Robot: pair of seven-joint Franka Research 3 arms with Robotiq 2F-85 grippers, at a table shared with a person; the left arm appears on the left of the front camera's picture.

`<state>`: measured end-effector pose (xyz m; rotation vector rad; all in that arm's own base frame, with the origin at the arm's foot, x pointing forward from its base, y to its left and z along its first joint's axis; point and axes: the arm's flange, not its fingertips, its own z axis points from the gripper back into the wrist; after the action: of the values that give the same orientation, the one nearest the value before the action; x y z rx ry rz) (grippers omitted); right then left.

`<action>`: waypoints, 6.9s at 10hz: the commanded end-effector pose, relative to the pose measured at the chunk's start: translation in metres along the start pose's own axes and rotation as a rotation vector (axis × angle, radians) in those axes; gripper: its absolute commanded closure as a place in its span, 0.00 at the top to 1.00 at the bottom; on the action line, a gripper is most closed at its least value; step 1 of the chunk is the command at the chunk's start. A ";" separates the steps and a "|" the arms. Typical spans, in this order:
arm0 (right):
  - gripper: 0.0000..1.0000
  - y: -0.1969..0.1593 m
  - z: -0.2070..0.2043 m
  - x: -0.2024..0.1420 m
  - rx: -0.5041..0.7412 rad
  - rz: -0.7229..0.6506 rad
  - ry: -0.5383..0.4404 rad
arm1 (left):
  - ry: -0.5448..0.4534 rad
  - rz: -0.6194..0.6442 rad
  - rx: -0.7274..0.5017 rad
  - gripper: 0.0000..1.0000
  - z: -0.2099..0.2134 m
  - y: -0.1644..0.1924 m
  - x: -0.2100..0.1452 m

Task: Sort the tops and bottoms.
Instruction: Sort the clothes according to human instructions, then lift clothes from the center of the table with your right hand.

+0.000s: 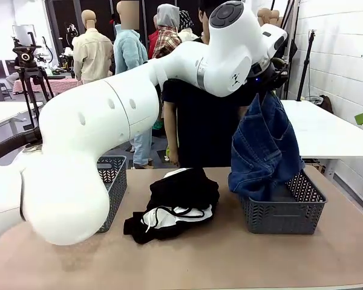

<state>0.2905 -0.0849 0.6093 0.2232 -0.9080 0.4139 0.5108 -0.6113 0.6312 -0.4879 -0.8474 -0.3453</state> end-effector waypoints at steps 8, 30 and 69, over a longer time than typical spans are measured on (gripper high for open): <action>1.00 0.000 -0.002 0.000 0.002 0.001 -0.001 | 0.534 0.042 0.040 0.00 -0.155 -0.011 -0.100; 1.00 0.000 -0.002 0.000 0.002 0.001 -0.001 | 0.480 -0.096 0.041 1.00 -0.130 -0.047 -0.083; 1.00 0.000 -0.002 0.000 0.002 0.001 -0.001 | 0.748 -0.031 0.500 1.00 0.158 0.223 -0.106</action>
<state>0.2903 -0.0852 0.6096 0.2233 -0.9091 0.4134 0.5432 -0.4193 0.6596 0.0889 -0.2148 -0.2669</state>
